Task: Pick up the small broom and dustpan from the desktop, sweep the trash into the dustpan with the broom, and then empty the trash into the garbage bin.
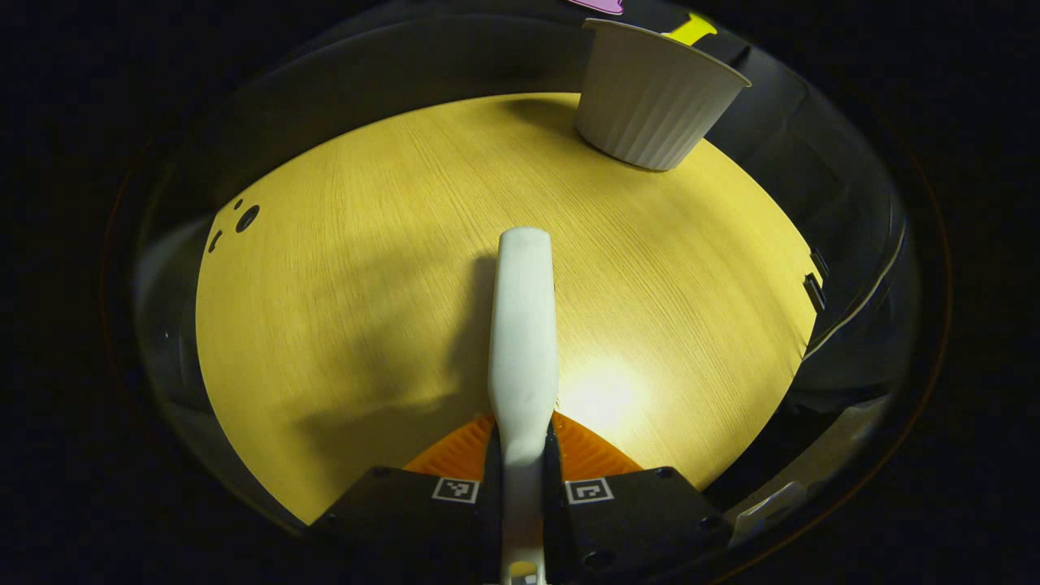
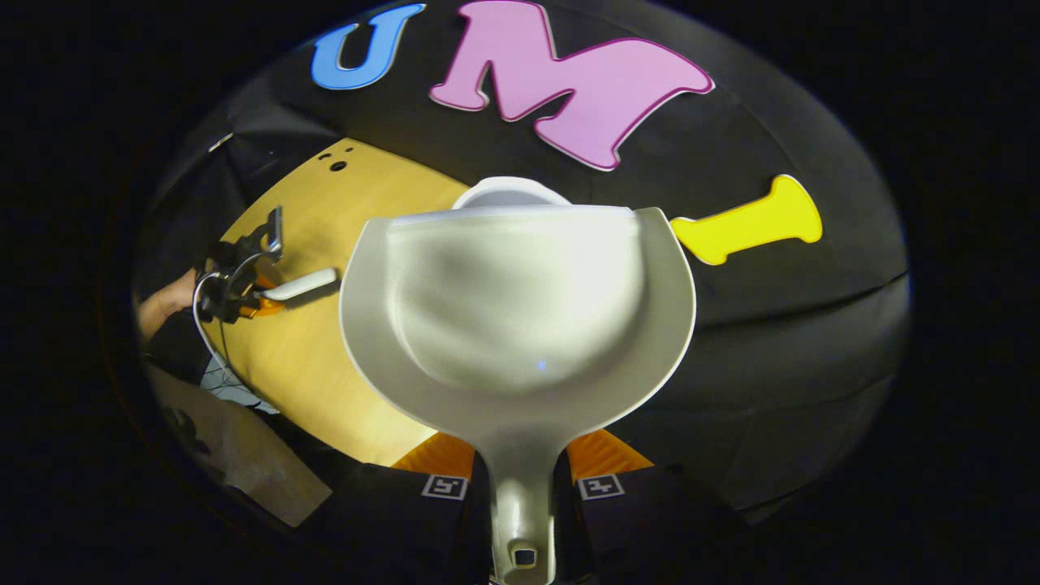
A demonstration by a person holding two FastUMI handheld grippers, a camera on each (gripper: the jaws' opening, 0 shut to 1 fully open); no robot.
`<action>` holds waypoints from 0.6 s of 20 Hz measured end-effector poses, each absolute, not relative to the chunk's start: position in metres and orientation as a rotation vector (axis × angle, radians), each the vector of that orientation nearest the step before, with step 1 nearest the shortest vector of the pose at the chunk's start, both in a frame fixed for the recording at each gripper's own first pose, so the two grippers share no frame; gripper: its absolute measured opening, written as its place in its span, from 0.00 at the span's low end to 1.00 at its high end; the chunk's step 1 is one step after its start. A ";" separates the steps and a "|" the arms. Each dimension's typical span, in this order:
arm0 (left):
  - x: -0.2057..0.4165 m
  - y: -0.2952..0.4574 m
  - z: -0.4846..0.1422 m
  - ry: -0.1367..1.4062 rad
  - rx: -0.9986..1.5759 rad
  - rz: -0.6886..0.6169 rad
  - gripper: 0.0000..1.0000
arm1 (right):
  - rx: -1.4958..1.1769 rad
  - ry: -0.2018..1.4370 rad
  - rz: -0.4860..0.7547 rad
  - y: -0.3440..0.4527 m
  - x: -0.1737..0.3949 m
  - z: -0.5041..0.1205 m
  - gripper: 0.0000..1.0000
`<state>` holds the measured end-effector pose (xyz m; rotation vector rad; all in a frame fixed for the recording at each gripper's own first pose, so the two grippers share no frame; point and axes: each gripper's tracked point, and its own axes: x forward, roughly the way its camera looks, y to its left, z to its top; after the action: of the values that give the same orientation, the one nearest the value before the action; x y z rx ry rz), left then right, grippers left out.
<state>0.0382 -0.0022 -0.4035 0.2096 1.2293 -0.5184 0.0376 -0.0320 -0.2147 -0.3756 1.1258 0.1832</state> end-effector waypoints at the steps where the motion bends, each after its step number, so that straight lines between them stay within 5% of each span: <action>1: 0.039 -0.002 -0.403 1.228 0.212 -0.508 0.24 | -0.359 1.134 0.213 -0.019 0.025 -0.225 0.34; 12: 0.045 0.006 -0.410 1.220 0.245 -0.414 0.24 | -0.280 1.228 0.353 0.073 -0.044 -0.396 0.34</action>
<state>0.0451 0.0061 -0.4101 0.2452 1.2196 -0.4139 -0.0440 0.0731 -0.3963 -0.2800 1.2281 0.3528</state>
